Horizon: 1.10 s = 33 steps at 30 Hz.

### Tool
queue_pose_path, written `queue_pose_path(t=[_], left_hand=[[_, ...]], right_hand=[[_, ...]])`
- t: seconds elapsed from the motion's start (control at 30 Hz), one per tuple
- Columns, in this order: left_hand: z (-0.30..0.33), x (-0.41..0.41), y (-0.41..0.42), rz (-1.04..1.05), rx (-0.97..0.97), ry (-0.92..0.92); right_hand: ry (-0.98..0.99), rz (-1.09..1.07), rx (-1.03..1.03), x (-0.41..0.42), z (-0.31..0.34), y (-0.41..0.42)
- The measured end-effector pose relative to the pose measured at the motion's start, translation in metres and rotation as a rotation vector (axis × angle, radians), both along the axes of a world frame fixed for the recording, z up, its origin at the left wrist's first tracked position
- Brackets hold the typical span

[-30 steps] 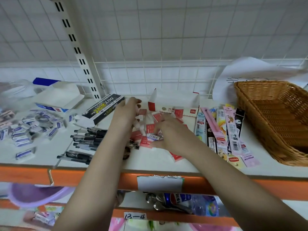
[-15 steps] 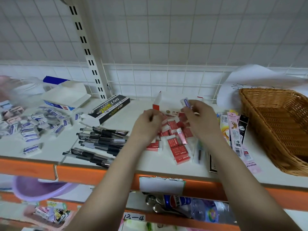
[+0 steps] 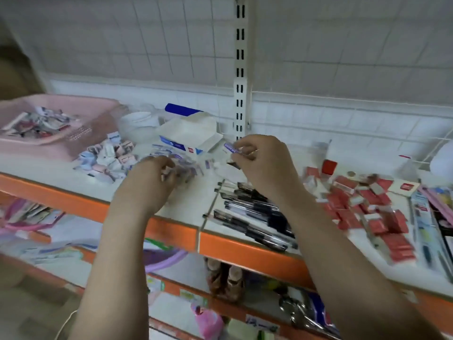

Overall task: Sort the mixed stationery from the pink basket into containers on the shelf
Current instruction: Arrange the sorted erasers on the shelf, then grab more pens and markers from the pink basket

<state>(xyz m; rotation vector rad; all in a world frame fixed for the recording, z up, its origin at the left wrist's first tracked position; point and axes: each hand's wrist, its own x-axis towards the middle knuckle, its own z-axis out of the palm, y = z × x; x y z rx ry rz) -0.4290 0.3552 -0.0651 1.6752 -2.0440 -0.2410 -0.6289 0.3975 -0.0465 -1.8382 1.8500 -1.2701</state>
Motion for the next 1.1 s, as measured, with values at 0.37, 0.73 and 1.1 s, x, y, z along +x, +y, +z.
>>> queue_pose_path(t=[0.37, 0.73, 1.1], left_hand=[[-0.01, 0.176, -0.085, -0.259, -0.031, -0.078], [0.016, 0.285, -0.149, -0.288, -0.081, 0.014], [0.03, 0.406, -0.263, -0.156, 0.01, -0.16]], right_hand=[[0.087, -0.298, 0.167, 0.183, -0.046, -0.092], [0.081, -0.234, 0.035, 0.301, 0.003, -0.151], [0.337, -0.002, 0.076, 0.403, 0.032, -0.29]])
